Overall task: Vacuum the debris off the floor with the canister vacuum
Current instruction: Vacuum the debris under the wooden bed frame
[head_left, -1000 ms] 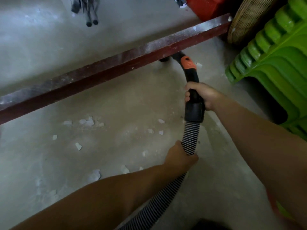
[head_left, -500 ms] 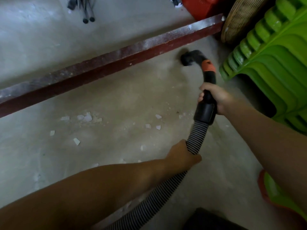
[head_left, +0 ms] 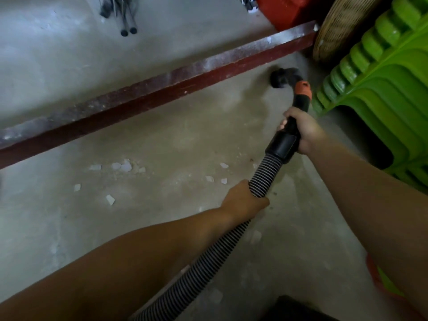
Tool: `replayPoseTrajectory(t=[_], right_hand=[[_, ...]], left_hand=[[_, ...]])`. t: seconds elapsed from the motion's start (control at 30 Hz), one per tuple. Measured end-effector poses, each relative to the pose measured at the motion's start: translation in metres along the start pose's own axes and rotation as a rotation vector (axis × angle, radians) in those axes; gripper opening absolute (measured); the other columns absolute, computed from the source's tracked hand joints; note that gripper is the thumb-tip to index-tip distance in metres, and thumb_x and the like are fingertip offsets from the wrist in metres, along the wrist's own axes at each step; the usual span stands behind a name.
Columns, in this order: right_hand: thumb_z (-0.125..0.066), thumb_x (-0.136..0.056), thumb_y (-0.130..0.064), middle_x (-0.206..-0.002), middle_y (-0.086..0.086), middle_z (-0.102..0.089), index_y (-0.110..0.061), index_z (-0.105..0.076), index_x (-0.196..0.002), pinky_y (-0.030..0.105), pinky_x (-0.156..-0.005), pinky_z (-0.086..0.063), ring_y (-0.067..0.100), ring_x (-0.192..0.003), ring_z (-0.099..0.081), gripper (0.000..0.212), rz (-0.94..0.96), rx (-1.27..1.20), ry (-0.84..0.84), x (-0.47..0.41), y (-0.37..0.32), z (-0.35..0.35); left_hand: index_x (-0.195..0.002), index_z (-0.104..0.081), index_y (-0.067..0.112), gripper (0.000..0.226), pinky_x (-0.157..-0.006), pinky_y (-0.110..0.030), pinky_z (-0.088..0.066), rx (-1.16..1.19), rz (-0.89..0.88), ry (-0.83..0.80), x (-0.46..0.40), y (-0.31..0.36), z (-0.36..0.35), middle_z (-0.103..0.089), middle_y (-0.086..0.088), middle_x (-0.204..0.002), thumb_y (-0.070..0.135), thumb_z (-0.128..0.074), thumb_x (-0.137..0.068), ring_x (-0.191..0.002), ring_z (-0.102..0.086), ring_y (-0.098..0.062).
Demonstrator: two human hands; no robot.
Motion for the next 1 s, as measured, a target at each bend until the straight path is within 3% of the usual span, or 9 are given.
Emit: replayPoseTrajectory(t=[0.3, 0.5, 0.63, 0.83, 1.0], right_hand=[[-0.057, -0.084, -0.009, -0.050, -0.001, -0.047, -0.012, -0.045, -0.067, 0.026, -0.057, -0.048, 0.013, -0.044, -0.048, 0.021, 0.044, -0.096, -0.011, -0.062, -0.025, -0.019], [-0.050, -0.086, -0.007, -0.051, -0.001, -0.043, -0.013, -0.042, -0.060, 0.021, -0.049, -0.044, 0.011, -0.045, -0.043, 0.029, 0.043, -0.154, -0.119, -0.089, -0.034, -0.026], [-0.051, -0.087, -0.007, -0.052, -0.002, -0.045, -0.014, -0.043, -0.065, 0.021, -0.048, -0.046, 0.011, -0.044, -0.045, 0.025, 0.003, -0.041, -0.201, -0.085, -0.018, -0.033], [-0.055, -0.087, -0.005, -0.054, 0.000, -0.050, -0.012, -0.047, -0.074, 0.024, -0.051, -0.050, 0.013, -0.045, -0.050, 0.017, -0.039, 0.138, -0.245, -0.051, 0.028, -0.049], [-0.058, -0.086, -0.005, -0.055, 0.001, -0.052, -0.011, -0.049, -0.073, 0.027, -0.054, -0.050, 0.014, -0.047, -0.051, 0.017, -0.057, 0.046, -0.222, -0.037, 0.050, -0.074]], left_hand=[[-0.115, -0.047, 0.011, 0.040, -0.062, -0.029, -0.048, -0.112, 0.017, 0.141, -0.054, 0.023, 0.048, -0.057, -0.005, -0.097, 0.026, -0.066, -0.083, -0.078, -0.059, -0.020], [-0.104, -0.044, 0.016, 0.033, -0.065, -0.032, -0.053, -0.117, 0.048, 0.176, -0.081, 0.029, 0.055, -0.054, 0.000, -0.086, 0.029, -0.066, -0.084, -0.072, -0.057, -0.015], [-0.105, -0.041, 0.015, 0.033, -0.055, -0.021, -0.045, -0.105, 0.092, 0.180, -0.068, 0.014, 0.037, -0.053, -0.001, -0.090, 0.027, -0.064, -0.085, -0.074, -0.055, -0.013], [-0.120, -0.045, 0.012, 0.047, -0.061, -0.021, -0.049, -0.022, 0.214, 0.147, -0.021, -0.024, 0.017, -0.056, -0.002, -0.100, 0.027, -0.069, -0.083, -0.085, -0.058, -0.017], [-0.120, -0.048, 0.010, 0.045, -0.073, -0.034, -0.057, -0.025, 0.287, 0.229, 0.002, -0.041, 0.052, -0.060, -0.008, -0.103, 0.029, -0.068, -0.084, -0.082, -0.063, -0.023]])
Point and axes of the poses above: each hand's wrist, its own x-axis away from the middle knuckle, its own z-axis out of the back of the hand, y = z × x, the point moved 4 cm from there along -x, towards the middle knuckle
